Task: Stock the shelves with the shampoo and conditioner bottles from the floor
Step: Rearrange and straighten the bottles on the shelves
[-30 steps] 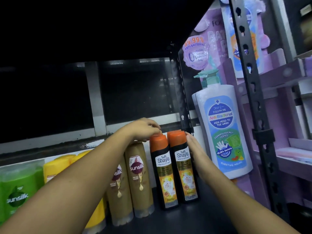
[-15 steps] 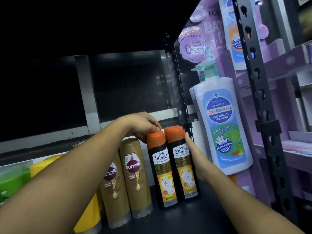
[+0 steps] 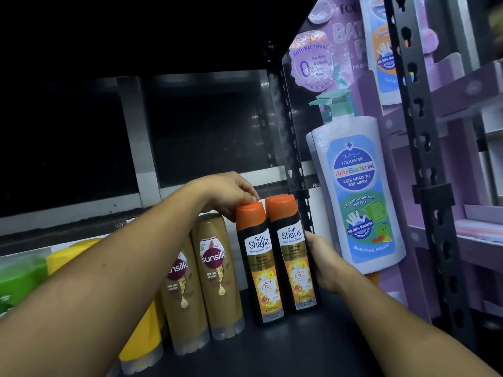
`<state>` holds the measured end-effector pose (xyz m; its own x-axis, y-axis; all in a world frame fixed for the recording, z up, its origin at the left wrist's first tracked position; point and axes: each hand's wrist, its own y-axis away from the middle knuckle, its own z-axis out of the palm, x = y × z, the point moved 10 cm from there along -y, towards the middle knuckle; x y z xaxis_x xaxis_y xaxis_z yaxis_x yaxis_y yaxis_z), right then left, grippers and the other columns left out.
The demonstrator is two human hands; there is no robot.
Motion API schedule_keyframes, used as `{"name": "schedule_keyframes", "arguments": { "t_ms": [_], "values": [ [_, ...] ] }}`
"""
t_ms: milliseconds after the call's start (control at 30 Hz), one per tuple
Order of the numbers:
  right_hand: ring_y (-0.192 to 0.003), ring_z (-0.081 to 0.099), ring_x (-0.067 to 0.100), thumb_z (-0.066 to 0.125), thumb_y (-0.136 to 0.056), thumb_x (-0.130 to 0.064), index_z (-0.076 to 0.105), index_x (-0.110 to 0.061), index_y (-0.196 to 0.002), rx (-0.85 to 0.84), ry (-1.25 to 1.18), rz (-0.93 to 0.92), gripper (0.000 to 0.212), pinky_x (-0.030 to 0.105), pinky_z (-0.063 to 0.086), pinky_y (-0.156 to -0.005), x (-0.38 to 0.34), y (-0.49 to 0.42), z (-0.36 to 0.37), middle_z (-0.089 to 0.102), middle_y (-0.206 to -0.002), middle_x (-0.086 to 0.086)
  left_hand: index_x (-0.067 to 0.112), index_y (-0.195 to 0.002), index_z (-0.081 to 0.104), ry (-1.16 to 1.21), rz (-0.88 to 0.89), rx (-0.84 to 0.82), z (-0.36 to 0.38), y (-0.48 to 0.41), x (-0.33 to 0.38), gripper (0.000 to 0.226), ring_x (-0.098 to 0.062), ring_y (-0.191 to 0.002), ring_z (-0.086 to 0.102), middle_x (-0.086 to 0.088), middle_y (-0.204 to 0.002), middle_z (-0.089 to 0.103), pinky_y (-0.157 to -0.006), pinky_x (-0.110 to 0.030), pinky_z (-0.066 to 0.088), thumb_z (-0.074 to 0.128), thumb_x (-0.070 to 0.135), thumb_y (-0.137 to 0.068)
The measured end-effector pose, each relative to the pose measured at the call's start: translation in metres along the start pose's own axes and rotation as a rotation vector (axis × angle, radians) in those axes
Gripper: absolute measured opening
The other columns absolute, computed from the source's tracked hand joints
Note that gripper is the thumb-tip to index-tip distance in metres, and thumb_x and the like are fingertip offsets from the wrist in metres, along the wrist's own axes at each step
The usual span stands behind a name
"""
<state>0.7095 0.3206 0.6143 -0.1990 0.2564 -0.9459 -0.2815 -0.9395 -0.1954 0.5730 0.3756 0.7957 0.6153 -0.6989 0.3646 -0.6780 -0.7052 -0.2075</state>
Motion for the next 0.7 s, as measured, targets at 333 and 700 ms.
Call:
{"name": "schedule_keyframes", "arguments": {
  "t_ms": [333,700],
  "values": [
    [-0.093,0.073,0.033,0.046,-0.099,-0.052,0.076,-0.014,-0.096,-0.001,-0.015,0.004,0.049,0.048,0.054,-0.095,0.0,0.0,0.001,0.075,-0.106,0.017,0.024,-0.121,0.069,-0.004,0.009,0.03,0.0,0.003,0.002,0.021,-0.024,-0.101,0.069,-0.003,-0.118,0.066,-0.074,-0.035,0.064,0.063,0.027,-0.101],
    [-0.126,0.052,0.007,0.034,-0.101,-0.064,0.035,-0.042,-0.15,0.182,0.46,-0.37,0.053,0.032,0.039,-0.099,-0.044,0.046,0.004,0.054,-0.139,-0.014,0.024,-0.133,0.065,-0.252,0.293,0.664,-0.016,0.087,0.039,0.042,-0.021,-0.118,0.061,0.001,-0.129,0.069,-0.095,-0.036,0.05,0.052,0.047,-0.101]
  ]
}}
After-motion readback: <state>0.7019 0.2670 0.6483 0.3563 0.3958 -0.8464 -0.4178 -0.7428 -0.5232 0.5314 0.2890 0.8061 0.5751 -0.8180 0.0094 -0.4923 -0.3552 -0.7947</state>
